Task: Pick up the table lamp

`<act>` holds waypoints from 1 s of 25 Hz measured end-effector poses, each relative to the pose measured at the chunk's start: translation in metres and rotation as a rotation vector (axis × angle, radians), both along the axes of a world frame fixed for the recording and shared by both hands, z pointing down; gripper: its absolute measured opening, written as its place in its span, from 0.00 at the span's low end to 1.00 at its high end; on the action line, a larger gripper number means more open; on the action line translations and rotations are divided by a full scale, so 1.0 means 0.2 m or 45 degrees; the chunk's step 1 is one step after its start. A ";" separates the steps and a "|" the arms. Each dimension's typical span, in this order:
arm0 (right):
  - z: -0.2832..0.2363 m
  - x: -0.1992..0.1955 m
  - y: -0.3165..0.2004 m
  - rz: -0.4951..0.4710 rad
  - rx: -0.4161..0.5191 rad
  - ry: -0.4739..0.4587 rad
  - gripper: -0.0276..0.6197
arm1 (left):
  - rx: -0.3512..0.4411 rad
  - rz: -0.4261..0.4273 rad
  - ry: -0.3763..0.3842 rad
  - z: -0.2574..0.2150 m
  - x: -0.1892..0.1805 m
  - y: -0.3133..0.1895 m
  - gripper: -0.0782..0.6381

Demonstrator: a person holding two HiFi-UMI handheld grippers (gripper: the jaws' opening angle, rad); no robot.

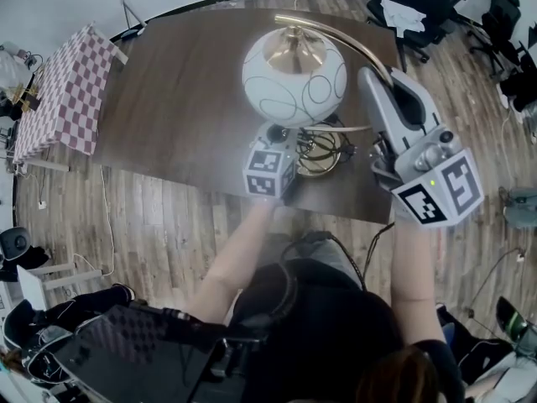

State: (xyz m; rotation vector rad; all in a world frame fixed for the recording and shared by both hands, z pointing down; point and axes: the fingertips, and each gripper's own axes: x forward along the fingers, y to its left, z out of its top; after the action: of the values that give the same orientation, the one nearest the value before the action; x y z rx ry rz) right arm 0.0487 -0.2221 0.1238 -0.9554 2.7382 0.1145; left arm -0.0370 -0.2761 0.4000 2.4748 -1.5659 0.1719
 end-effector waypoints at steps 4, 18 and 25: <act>-0.02 0.00 0.00 -0.002 -0.002 -0.001 0.05 | 0.007 0.004 0.002 -0.03 0.00 -0.01 0.11; -0.08 0.00 0.03 -0.024 0.008 -0.003 0.05 | 0.005 0.004 -0.001 -0.07 0.01 0.02 0.11; -0.11 -0.01 0.05 -0.037 0.025 -0.014 0.05 | 0.030 -0.017 -0.004 -0.11 -0.01 0.01 0.11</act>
State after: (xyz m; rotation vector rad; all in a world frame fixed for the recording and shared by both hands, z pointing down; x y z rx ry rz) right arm 0.0469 -0.2130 0.1023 -0.9078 2.7347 0.1301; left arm -0.0392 -0.2751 0.3784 2.4826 -1.5942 0.1560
